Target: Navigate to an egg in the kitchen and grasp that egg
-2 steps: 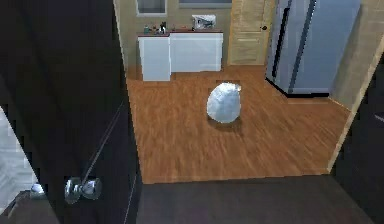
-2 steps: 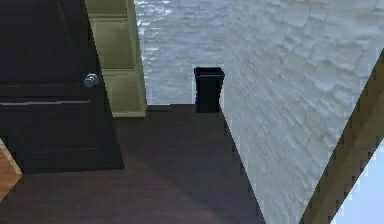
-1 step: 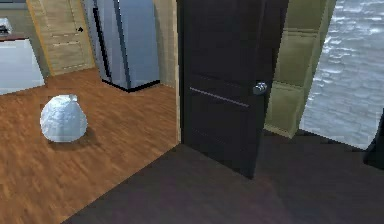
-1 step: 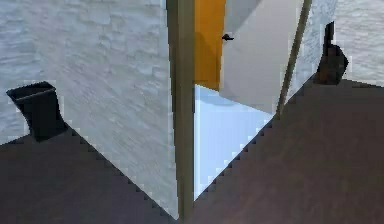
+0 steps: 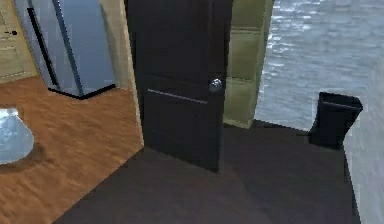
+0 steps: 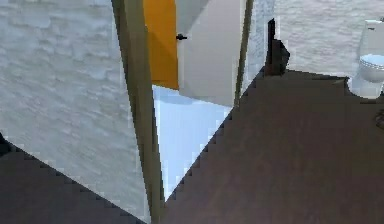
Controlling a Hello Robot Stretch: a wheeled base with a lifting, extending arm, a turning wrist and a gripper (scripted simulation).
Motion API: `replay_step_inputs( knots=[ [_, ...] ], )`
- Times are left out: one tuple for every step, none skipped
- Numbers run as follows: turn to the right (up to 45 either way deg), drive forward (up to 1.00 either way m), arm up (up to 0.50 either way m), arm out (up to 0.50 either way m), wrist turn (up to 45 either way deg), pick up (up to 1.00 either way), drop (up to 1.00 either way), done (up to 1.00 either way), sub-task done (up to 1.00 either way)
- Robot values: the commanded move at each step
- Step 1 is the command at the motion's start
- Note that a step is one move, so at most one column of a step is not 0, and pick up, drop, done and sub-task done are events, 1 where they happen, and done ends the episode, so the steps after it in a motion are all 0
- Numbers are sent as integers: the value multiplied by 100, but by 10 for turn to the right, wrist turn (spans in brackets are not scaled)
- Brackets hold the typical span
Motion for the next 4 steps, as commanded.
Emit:
replay_step_inputs(
  knots=[
    [0, 30, 0, 0, 0, 0, 0, 0, 0],
    [-450, 0, 0, 0, 0, 0, 0, 0, 0],
    [-120, 0, 0, 0, 0, 0, 0, 0, 0],
    [0, 65, 0, 0, 0, 0, 0, 0, 0]
  ],
)
